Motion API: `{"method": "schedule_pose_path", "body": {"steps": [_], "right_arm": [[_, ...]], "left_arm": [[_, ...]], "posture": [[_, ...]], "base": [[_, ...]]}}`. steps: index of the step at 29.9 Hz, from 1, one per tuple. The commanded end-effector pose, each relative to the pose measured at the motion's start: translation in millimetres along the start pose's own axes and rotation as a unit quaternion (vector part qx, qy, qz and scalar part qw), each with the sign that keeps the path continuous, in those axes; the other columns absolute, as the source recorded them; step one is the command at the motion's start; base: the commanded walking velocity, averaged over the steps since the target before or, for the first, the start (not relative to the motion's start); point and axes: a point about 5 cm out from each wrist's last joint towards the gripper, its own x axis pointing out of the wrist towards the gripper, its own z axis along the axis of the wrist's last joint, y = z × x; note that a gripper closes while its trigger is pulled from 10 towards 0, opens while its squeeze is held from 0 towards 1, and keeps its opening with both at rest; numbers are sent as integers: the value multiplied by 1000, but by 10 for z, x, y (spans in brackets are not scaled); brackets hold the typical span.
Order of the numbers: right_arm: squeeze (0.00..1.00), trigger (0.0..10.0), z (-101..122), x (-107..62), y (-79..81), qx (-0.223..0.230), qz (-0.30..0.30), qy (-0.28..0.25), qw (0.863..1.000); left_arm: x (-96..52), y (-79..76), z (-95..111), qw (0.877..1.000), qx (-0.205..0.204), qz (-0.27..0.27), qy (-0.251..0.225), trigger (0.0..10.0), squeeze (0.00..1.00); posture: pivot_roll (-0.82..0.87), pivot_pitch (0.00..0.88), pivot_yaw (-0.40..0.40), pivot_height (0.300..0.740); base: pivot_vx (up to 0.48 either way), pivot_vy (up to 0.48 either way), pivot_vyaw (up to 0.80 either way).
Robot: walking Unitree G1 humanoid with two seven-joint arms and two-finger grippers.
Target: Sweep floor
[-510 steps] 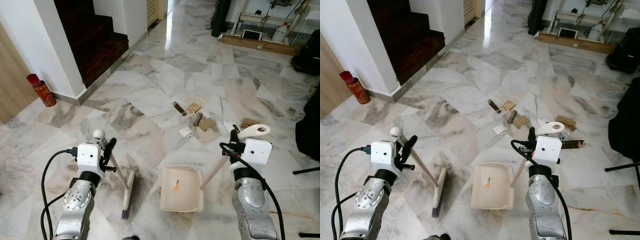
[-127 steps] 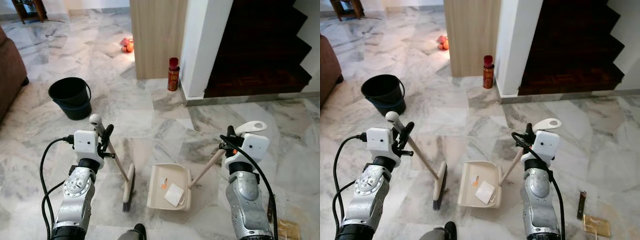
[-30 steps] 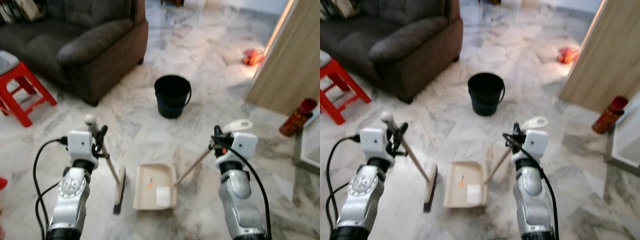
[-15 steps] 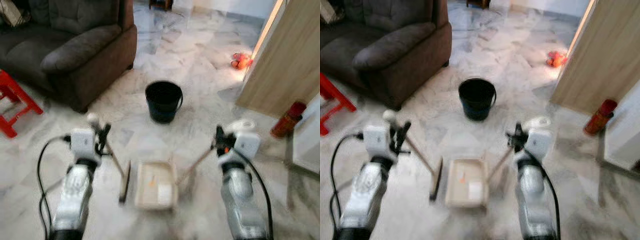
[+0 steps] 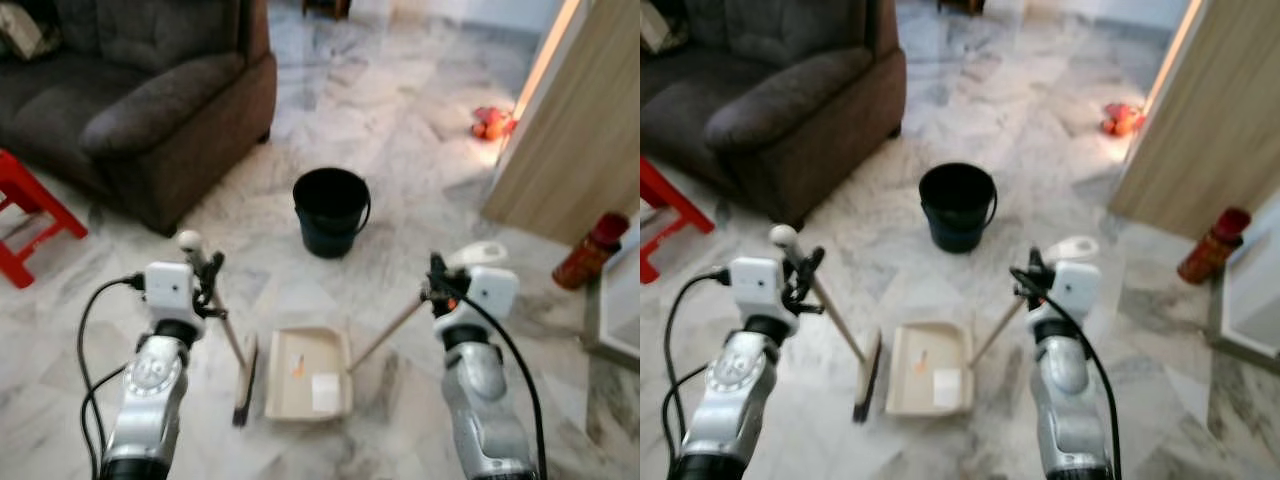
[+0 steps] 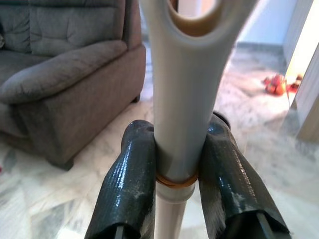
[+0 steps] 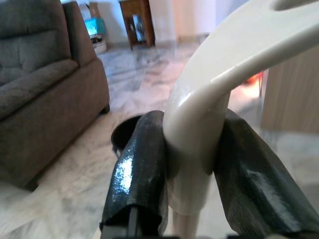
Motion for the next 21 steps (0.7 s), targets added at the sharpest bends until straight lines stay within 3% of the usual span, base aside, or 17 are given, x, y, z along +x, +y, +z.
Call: {"method": "schedule_pose_path", "body": {"steps": [1, 21], "right_arm": [[0, 10000, 128, 32, 43, 0, 4, -31, 999], [0, 10000, 124, 29, 40, 1, 2, -30, 1000]], "left_arm": [[21, 38, 89, 1000, 9, 2, -20, 10000, 0], [26, 39, 90, 1000, 9, 1, -19, 10000, 0]], "posture": [[31, 120, -5, 740], [34, 125, -3, 740]], "base": [[289, 0, 0], [286, 0, 0]]}}
